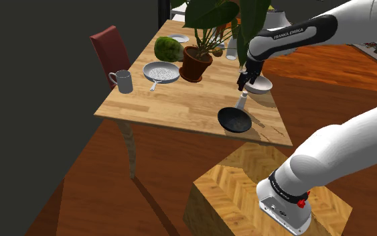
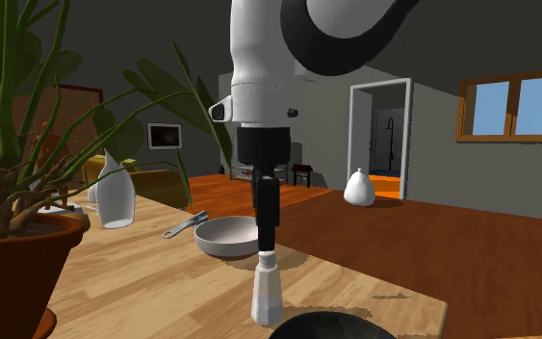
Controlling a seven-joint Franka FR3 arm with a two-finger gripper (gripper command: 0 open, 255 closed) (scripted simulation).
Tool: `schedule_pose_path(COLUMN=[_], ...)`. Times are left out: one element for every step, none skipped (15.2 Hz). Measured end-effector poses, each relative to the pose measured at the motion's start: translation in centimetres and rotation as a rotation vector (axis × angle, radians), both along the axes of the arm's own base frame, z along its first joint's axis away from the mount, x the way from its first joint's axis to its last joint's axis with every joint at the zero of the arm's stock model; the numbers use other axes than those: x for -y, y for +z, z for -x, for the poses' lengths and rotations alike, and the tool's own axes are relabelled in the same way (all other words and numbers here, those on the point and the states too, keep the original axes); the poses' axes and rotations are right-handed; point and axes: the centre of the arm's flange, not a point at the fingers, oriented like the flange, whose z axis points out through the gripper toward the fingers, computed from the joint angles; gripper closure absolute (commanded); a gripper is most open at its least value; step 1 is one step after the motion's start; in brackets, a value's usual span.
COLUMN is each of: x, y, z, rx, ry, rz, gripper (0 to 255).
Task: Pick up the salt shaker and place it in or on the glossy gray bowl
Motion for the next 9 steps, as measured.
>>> schedule_pose_path(x=[0.2, 0.5, 0.5, 0.5, 0.6, 0.6, 0.6, 0.7, 0.7], y=[-0.7, -1.4, -2.1, -2.5, -3.0, -3.6, -4.2, -4.6, -4.8], z=[-0.2, -0.2, -0.3, -0.3, -0.3, -0.3, -0.2, -0.3, -0.3], rx=[-0.003, -0.004, -0.005, -0.005, -0.005, -0.005, -0.005, -0.005, -0.005], ry=[0.001, 0.001, 0.002, 0.002, 0.002, 0.002, 0.002, 0.002, 0.002], rz=[0.0, 0.001, 0.001, 0.001, 0.001, 0.001, 0.001, 0.001, 0.001], gripper=[0, 0, 0, 0, 0, 0, 0, 0, 0])
